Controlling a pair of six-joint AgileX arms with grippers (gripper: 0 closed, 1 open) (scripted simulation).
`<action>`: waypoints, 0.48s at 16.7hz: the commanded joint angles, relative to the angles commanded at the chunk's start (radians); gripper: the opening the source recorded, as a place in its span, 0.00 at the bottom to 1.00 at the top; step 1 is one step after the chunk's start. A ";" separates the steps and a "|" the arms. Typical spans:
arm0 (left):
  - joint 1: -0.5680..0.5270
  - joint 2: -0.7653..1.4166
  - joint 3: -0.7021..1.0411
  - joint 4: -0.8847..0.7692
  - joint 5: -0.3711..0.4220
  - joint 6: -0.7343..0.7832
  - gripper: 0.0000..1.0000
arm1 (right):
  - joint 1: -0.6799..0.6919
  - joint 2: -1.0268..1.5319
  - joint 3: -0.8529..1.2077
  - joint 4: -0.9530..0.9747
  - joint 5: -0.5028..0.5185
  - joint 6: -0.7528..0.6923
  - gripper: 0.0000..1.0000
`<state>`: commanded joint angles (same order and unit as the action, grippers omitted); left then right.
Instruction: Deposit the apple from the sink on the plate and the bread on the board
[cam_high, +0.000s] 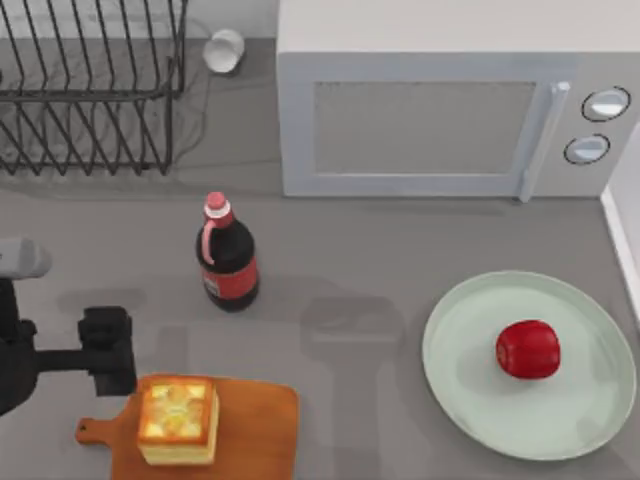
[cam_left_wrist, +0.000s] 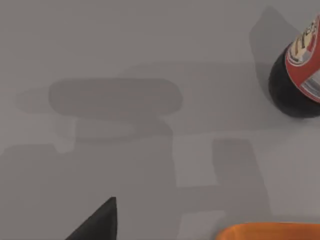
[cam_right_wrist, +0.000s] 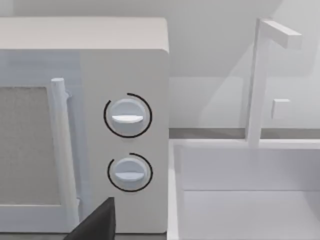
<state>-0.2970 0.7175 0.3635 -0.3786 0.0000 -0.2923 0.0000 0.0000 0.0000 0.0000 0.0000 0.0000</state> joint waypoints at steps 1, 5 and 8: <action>0.036 -0.094 -0.049 0.041 0.001 0.034 1.00 | 0.000 0.000 0.000 0.000 0.000 0.000 1.00; 0.172 -0.450 -0.223 0.209 0.001 0.168 1.00 | 0.000 0.000 0.000 0.000 0.000 0.000 1.00; 0.251 -0.628 -0.313 0.314 0.000 0.247 1.00 | 0.000 0.000 0.000 0.000 0.000 0.000 1.00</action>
<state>-0.0462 0.0893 0.0501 -0.0643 0.0000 -0.0457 0.0000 0.0000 0.0000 0.0000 0.0000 0.0000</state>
